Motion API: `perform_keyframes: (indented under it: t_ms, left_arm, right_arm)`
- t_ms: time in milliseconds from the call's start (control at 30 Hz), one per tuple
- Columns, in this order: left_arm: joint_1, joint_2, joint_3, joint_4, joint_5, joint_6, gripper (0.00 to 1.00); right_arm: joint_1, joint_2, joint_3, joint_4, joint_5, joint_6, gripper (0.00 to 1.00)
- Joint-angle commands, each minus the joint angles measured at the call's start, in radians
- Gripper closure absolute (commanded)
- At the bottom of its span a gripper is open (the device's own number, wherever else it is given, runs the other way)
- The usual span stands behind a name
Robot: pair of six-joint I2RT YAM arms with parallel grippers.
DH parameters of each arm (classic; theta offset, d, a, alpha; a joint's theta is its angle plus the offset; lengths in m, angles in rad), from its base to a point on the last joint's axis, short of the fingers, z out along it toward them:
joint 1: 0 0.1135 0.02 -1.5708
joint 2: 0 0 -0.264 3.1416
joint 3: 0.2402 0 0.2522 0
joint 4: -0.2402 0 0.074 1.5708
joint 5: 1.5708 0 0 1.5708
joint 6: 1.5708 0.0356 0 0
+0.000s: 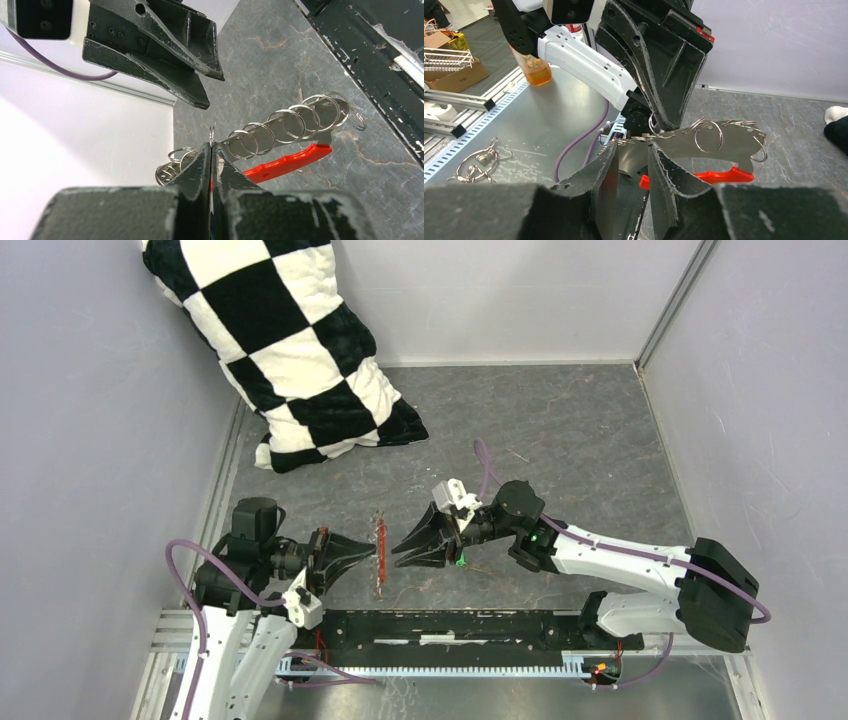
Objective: Put the keys on the keyring
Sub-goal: Pick up the key from the center of the board.
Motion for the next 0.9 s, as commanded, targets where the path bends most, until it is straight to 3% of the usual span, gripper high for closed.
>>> perform_keyframes:
  t_ms: [0,200,300,433,567,733,867]
  left_arm:
    - [-0.002,-0.031,-0.007,0.016,0.042,0.111,0.98]
    - [-0.002,-0.049,-0.025,0.016,0.023,0.143,0.98]
    - [-0.002,-0.036,-0.019,0.016,0.012,0.123,0.98]
    - [-0.002,-0.01,-0.015,0.015,0.005,0.052,0.98]
    - [-0.002,0.041,0.0,0.026,0.002,-0.084,0.98]
    - [-0.001,0.085,0.004,0.033,0.024,-0.175,0.98]
    - [0.0,0.094,-0.007,0.112,0.009,-0.295,0.98]
  right_arm:
    - [0.004,-0.012,0.002,0.029,0.015,-0.003,0.67]
    - [0.003,-0.012,0.028,-0.07,0.066,-0.059,0.67]
    - [-0.013,-0.026,0.036,-0.183,0.14,-0.104,0.6]
    - [-0.037,-0.091,-0.007,-0.21,0.189,-0.11,0.52]
    - [-0.044,-0.159,-0.038,-0.42,0.315,-0.235,0.51]
    - [-0.098,-0.253,-0.192,-0.564,0.509,-0.225,0.44]
    - [-0.112,-0.321,-0.332,-0.572,0.596,-0.185,0.43]
